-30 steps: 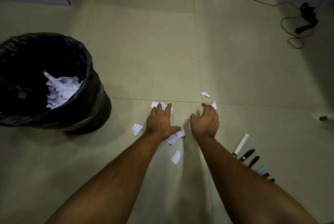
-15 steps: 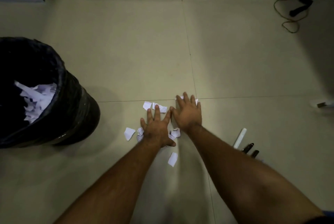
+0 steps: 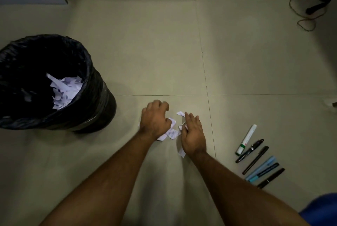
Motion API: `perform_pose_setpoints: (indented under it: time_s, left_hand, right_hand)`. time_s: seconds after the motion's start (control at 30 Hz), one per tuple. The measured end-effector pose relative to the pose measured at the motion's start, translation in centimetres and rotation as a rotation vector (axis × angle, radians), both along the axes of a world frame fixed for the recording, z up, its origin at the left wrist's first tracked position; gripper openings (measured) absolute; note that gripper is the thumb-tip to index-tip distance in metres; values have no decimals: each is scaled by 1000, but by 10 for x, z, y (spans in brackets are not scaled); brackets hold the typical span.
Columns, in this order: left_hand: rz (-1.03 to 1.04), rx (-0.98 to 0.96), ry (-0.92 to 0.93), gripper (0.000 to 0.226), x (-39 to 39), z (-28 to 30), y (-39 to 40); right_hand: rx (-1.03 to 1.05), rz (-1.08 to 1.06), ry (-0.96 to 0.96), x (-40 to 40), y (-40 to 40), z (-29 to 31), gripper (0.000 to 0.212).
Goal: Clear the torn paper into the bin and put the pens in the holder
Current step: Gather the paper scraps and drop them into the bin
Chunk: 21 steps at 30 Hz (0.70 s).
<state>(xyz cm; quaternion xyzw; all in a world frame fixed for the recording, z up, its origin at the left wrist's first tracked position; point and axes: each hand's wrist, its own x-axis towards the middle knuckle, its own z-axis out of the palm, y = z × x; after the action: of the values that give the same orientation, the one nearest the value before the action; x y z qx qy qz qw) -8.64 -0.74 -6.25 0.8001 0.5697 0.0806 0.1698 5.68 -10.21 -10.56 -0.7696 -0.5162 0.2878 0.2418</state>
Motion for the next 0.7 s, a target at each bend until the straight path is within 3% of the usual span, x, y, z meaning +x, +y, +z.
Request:
perform_pose_setpoints:
  time_s: [0.13, 0.2, 0.3, 0.4, 0.47, 0.57, 0.63, 0.7]
  left_hand:
    - [-59, -287, 132, 74, 6, -4, 16]
    - [-135, -380, 197, 72, 11, -8, 3]
    - [-144, -398, 25, 65, 3, -7, -30]
    - [30, -242, -81, 68, -22, -5, -43]
    - [112, -114, -27, 70, -34, -6, -44]
    - [165, -276, 128, 77, -32, -3, -50]
    - [123, -391, 234, 80, -22, -6, -54]
    - [45, -407, 268, 86, -10, -8, -60]
  right_hand:
    - [-41, 31, -35, -3, 5, 0, 62]
    - [-57, 74, -86, -3, 4, -1, 64]
    - [-130, 199, -206, -1, 3, 5, 60]
    - [-204, 250, -213, 2, 7, 15, 59]
    - [-178, 127, -204, 0, 3, 18, 67]
    - [-229, -130, -200, -15, -21, 23, 84]
    - [-281, -129, -217, -28, -36, 29, 86]
    - [-276, 12, -229, -35, -42, 28, 90]
